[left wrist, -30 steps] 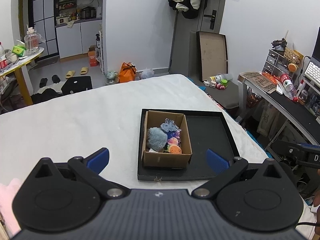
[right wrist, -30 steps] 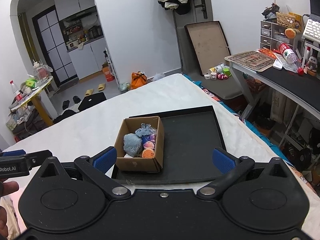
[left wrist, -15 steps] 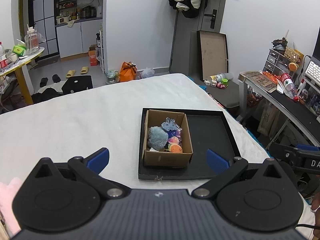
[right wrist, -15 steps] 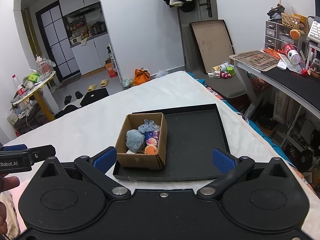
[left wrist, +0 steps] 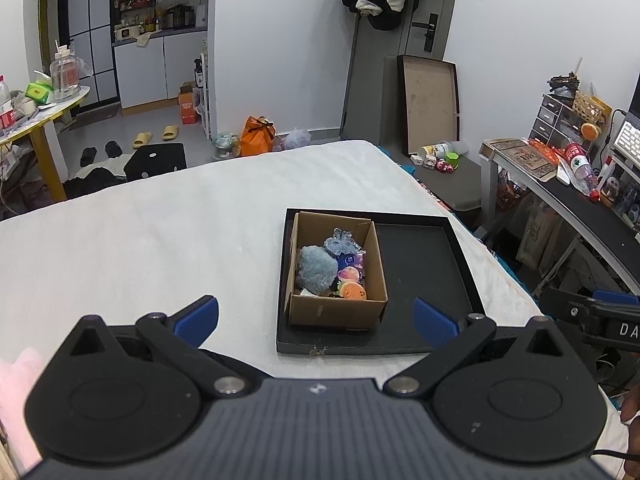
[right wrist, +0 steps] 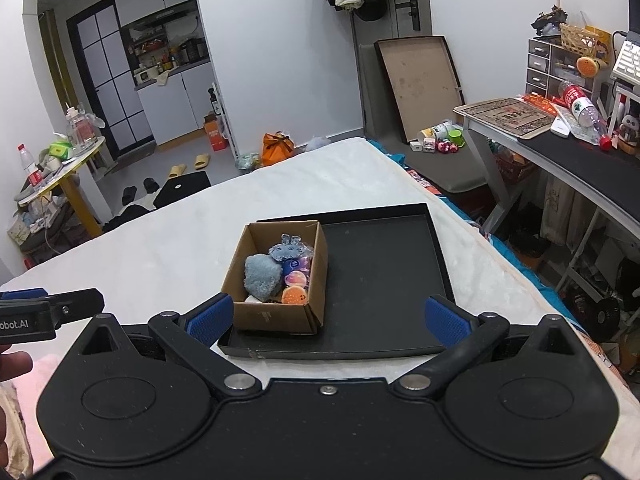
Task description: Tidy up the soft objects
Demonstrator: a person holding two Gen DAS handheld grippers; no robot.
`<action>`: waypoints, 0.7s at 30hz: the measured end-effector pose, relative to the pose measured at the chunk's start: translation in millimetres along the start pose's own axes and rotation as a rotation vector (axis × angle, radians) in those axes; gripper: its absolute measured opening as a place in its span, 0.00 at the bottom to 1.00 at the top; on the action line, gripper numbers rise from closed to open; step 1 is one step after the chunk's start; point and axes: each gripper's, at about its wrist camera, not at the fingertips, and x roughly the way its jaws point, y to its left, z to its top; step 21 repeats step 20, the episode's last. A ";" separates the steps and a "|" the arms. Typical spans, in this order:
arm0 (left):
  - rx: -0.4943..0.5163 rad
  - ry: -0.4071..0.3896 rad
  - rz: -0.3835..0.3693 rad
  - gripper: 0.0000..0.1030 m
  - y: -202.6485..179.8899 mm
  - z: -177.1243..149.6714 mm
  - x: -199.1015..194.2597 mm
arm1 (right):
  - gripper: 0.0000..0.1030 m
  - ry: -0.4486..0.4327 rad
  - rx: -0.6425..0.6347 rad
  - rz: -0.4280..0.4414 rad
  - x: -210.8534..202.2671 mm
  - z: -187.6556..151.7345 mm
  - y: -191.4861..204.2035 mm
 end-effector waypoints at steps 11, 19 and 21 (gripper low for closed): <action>-0.001 0.005 -0.001 1.00 -1.5 -0.8 2.2 | 1.00 0.001 0.003 0.003 -0.5 -0.3 0.2; 0.010 -0.014 0.019 1.00 -3.4 -3.2 0.3 | 1.00 0.005 0.006 0.001 0.8 -0.5 0.7; 0.010 -0.014 0.020 1.00 -3.4 -3.0 0.1 | 1.00 0.006 0.007 -0.002 2.1 -1.3 0.6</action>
